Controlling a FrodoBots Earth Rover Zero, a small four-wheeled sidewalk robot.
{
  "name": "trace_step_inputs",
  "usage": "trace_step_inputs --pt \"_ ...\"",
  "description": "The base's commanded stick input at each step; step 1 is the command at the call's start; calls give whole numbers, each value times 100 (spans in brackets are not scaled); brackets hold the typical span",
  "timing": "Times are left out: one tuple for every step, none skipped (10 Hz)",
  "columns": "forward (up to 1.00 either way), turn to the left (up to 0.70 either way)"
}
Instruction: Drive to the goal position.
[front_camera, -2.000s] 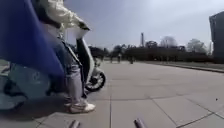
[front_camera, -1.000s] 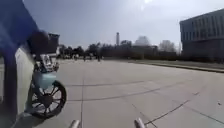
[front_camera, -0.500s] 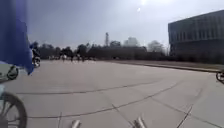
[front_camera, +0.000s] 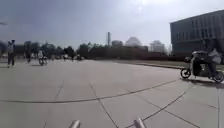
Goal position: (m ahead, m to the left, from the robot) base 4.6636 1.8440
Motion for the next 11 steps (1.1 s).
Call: trace_step_inputs --pt "85 35" --pt "85 35" --pt "85 35" --pt "85 35" --pt "85 35" --pt "85 35" --pt "85 8" --pt "85 1" --pt "85 1" --pt "85 1" --pt "85 1"
